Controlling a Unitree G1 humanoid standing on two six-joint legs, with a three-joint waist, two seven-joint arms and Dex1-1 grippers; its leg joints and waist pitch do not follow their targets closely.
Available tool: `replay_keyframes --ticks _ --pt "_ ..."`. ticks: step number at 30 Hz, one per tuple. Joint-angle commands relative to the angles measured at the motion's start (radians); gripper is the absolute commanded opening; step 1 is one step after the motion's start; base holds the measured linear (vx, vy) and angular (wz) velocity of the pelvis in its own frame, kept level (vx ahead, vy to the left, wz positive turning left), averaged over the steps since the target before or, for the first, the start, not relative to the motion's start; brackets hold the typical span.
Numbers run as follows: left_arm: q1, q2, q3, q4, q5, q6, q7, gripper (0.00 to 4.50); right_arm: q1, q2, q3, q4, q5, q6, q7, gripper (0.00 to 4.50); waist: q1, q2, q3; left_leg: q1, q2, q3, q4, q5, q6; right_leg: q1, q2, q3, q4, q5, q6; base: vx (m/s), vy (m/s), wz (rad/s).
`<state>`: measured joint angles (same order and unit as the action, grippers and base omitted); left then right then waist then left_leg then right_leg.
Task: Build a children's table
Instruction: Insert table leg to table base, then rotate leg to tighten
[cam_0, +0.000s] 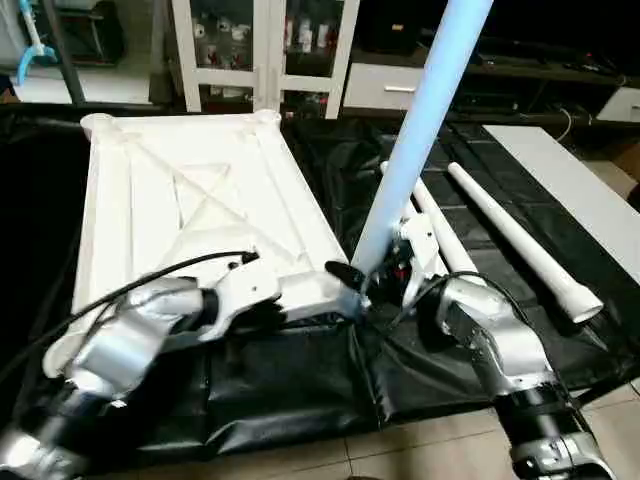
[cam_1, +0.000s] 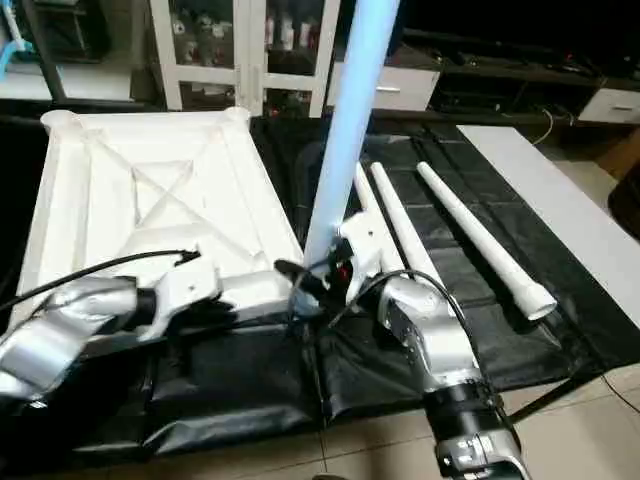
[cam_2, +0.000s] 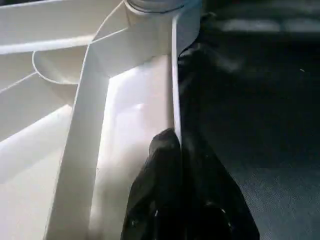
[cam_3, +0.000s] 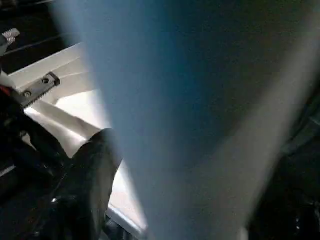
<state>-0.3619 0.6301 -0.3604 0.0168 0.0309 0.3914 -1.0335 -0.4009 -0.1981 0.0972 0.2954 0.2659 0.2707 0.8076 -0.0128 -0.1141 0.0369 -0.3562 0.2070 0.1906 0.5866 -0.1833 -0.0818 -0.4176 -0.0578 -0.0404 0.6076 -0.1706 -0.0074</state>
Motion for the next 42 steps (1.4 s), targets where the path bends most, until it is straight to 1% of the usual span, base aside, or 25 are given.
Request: replay_keyframes --ticks 1,3,5,7,9,12,14,15,16,17,21,25,26,32,33,34,35,38,39,40,42 --pt "0.034 0.013 -0.050 0.009 0.012 0.031 -0.033 0.00 -0.013 -0.022 -0.011 -0.009 0.008 0.003 0.013 3.62 0.005 0.021 -0.040 0.010 0.028 -0.014 -0.074 -0.305 -0.018 0.030 -0.059 0.041 -0.077 -0.330 -0.152 0.000 0.000 0.00" --pt "0.040 0.018 -0.054 -0.012 0.006 0.036 -0.042 0.00 -0.024 -0.041 -0.012 0.007 -0.005 -0.023 0.036 3.62 0.009 0.020 -0.040 0.009 0.027 -0.014 -0.074 -0.305 -0.020 0.032 -0.060 0.042 -0.077 -0.341 -0.150 0.000 0.000 0.00" --pt "0.039 0.018 -0.055 -0.014 0.005 0.037 -0.043 0.00 -0.028 -0.052 -0.013 0.010 -0.008 -0.031 0.048 3.62 0.011 0.019 -0.039 0.010 0.027 -0.013 -0.072 -0.309 -0.019 0.030 -0.060 0.042 -0.080 -0.352 -0.147 0.000 0.000 0.00" --pt "0.039 0.018 -0.054 -0.015 0.004 0.035 -0.043 0.00 -0.029 -0.058 -0.013 0.010 -0.008 -0.033 0.056 3.62 0.013 0.019 -0.037 0.009 0.026 -0.014 -0.074 -0.313 -0.019 0.030 -0.060 0.042 -0.081 -0.363 -0.141 0.000 0.000 0.00" --pt "0.034 0.013 -0.054 -0.010 0.005 0.031 -0.039 0.00 -0.032 -0.075 -0.017 0.007 0.000 -0.036 0.082 3.62 0.015 0.019 -0.036 0.011 0.027 -0.015 -0.074 -0.326 -0.021 0.029 -0.059 0.041 -0.083 -0.384 -0.134 0.000 0.000 0.00" --pt "0.031 0.013 -0.056 -0.011 0.001 0.034 -0.046 0.00 -0.029 -0.097 -0.012 -0.003 0.010 -0.040 0.121 3.62 0.019 0.018 -0.037 0.010 0.027 -0.015 -0.073 -0.326 -0.018 0.029 -0.061 0.042 -0.085 -0.394 -0.128 0.000 0.000 0.00" --pt "0.030 0.009 -0.055 -0.014 0.001 0.039 -0.049 0.00 -0.019 -0.131 0.002 -0.012 0.010 -0.050 0.172 3.62 0.020 0.017 -0.037 0.010 0.027 -0.015 -0.072 -0.317 -0.014 0.031 -0.060 0.042 -0.084 -0.382 -0.130 0.000 0.000 0.00" --pt "0.029 0.009 -0.055 -0.014 0.001 0.039 -0.049 0.00 -0.017 -0.135 0.003 -0.012 0.009 -0.052 0.179 3.62 0.020 0.016 -0.038 0.008 0.026 -0.014 -0.072 -0.308 -0.012 0.033 -0.059 0.041 -0.082 -0.370 -0.132 0.000 0.000 0.00" --pt "0.028 0.007 -0.055 -0.014 0.000 0.040 -0.049 0.00 -0.018 -0.140 0.000 -0.010 0.010 -0.052 0.182 3.62 0.021 0.015 -0.038 0.008 0.026 -0.014 -0.072 -0.305 -0.010 0.032 -0.059 0.042 -0.082 -0.369 -0.134 0.000 0.000 0.00" --pt "0.027 0.006 -0.056 -0.017 -0.002 0.045 -0.048 0.00 -0.020 -0.148 -0.004 -0.005 0.011 -0.055 0.188 3.62 0.021 0.018 -0.035 0.007 0.026 -0.014 -0.072 -0.302 -0.009 0.031 -0.059 0.042 -0.083 -0.370 -0.135 0.000 0.000 0.00" --pt "0.026 0.005 -0.058 -0.022 -0.007 0.049 -0.046 0.00 -0.021 -0.174 0.003 0.006 0.004 -0.061 0.221 3.62 0.019 0.016 -0.036 0.008 0.026 -0.015 -0.072 -0.318 -0.009 0.031 -0.059 0.040 -0.085 -0.392 -0.132 0.000 0.000 0.00" --pt "0.026 0.004 -0.059 -0.021 -0.008 0.048 -0.046 0.00 -0.022 -0.185 0.004 0.016 0.001 -0.063 0.238 3.62 0.020 0.015 -0.036 0.007 0.026 -0.014 -0.071 -0.313 -0.005 0.031 -0.059 0.041 -0.085 -0.386 -0.134 0.000 0.000 0.00" --pt "0.025 0.003 -0.058 -0.020 -0.007 0.047 -0.046 0.00 -0.024 -0.188 0.003 0.024 0.001 -0.067 0.244 3.62 0.020 0.017 -0.037 0.007 0.026 -0.015 -0.071 -0.310 -0.005 0.031 -0.059 0.040 -0.084 -0.384 -0.136 0.000 0.000 0.00" --pt "0.025 0.001 -0.058 -0.018 -0.003 0.046 -0.047 0.00 -0.031 -0.192 -0.003 0.044 0.005 -0.071 0.257 3.62 0.019 0.016 -0.037 0.008 0.027 -0.015 -0.071 -0.313 -0.006 0.031 -0.058 0.039 -0.084 -0.373 -0.143 0.000 0.000 0.00" --pt "0.026 0.002 -0.058 -0.018 -0.003 0.045 -0.048 0.00 -0.032 -0.190 -0.006 0.049 0.009 -0.068 0.260 3.44 0.020 0.017 -0.039 0.008 0.026 -0.015 -0.070 -0.313 -0.006 0.033 -0.059 0.039 -0.084 -0.375 -0.143 0.000 0.000 0.00" --pt "0.026 0.002 -0.058 -0.017 -0.003 0.045 -0.048 0.00 -0.033 -0.189 -0.007 0.051 0.013 -0.064 0.263 3.44 0.020 0.017 -0.038 0.008 0.027 -0.015 -0.071 -0.313 -0.006 0.032 -0.058 0.039 -0.084 -0.378 -0.142 0.000 0.000 0.00" --pt "0.026 0.003 -0.058 -0.017 -0.003 0.044 -0.049 0.00 -0.034 -0.189 -0.008 0.053 0.016 -0.060 0.266 3.22 0.020 0.017 -0.038 0.008 0.027 -0.015 -0.071 -0.313 -0.006 0.032 -0.059 0.039 -0.084 -0.377 -0.143 0.000 0.000 0.00" --pt "0.026 0.003 -0.060 -0.018 -0.003 0.044 -0.050 0.00 -0.037 -0.190 -0.009 0.060 0.021 -0.056 0.269 3.09 0.020 0.017 -0.039 0.007 0.027 -0.015 -0.071 -0.309 -0.005 0.033 -0.059 0.039 -0.083 -0.368 -0.146 0.000 0.000 0.00" --pt "0.027 0.003 -0.060 -0.018 -0.003 0.043 -0.051 0.00 -0.037 -0.190 -0.009 0.062 0.022 -0.055 0.270 2.92 0.020 0.017 -0.040 0.007 0.027 -0.015 -0.071 -0.307 -0.005 0.033 -0.059 0.039 -0.082 -0.362 -0.147 0.000 0.000 0.00" --pt "0.027 0.003 -0.060 -0.019 -0.003 0.043 -0.052 0.00 -0.037 -0.190 -0.009 0.063 0.022 -0.054 0.271 2.81 0.020 0.017 -0.040 0.008 0.028 -0.015 -0.071 -0.307 -0.005 0.033 -0.059 0.039 -0.082 -0.359 -0.149 0.000 0.000 0.00" --pt "0.027 0.003 -0.060 -0.020 -0.004 0.043 -0.052 0.00 -0.037 -0.189 -0.009 0.065 0.021 -0.056 0.273 2.67 0.021 0.015 -0.043 0.007 0.027 -0.014 -0.069 -0.298 -0.004 0.035 -0.059 0.039 -0.081 -0.347 -0.154 0.000 0.000 0.00"
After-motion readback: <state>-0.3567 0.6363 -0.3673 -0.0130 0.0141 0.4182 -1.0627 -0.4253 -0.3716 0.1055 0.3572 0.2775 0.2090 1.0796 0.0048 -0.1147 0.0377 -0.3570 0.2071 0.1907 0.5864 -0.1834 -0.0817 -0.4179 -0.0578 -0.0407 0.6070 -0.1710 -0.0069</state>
